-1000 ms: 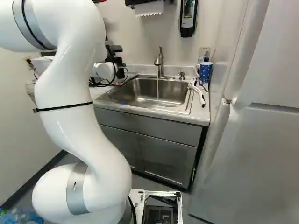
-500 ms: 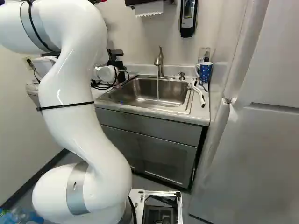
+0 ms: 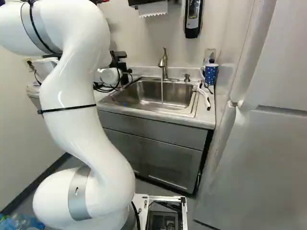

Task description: Rinse the cup and place it in the tray

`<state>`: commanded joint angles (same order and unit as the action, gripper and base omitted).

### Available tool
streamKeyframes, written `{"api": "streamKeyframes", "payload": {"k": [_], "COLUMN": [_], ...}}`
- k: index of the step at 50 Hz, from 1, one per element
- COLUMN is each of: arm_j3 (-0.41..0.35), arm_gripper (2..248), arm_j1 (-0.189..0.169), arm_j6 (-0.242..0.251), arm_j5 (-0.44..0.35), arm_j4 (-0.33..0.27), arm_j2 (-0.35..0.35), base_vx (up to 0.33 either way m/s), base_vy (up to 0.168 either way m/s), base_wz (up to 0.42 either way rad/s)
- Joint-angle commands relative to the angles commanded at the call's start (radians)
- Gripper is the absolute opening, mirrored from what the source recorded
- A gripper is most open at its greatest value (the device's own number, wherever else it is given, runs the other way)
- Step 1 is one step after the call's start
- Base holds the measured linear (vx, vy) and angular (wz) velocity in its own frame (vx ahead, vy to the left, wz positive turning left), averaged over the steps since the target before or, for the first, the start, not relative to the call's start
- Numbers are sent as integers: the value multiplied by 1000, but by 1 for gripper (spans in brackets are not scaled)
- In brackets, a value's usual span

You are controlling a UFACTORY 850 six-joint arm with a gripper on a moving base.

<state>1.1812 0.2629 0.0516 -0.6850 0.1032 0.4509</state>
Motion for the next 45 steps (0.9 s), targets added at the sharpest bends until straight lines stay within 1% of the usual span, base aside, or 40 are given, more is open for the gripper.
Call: {"api": "streamKeyframes", "payload": {"k": [1,5,6,32,45], "arm_j3": [0,0,1,15,16], "arm_gripper": [218,218,247,247,247], "arm_j1": [0,0,0,0,-10], "arm_j6": [0,0,0,0,0], "arm_j5": [0,0,0,0,0], "arm_j4": [0,0,0,0,0], "arm_j2": [0,-1,-2,-35,-56], "base_vx": [0,0,0,0,0], "base_vy": [0,0,0,0,0], "base_wz": [0,0,0,0,0]}}
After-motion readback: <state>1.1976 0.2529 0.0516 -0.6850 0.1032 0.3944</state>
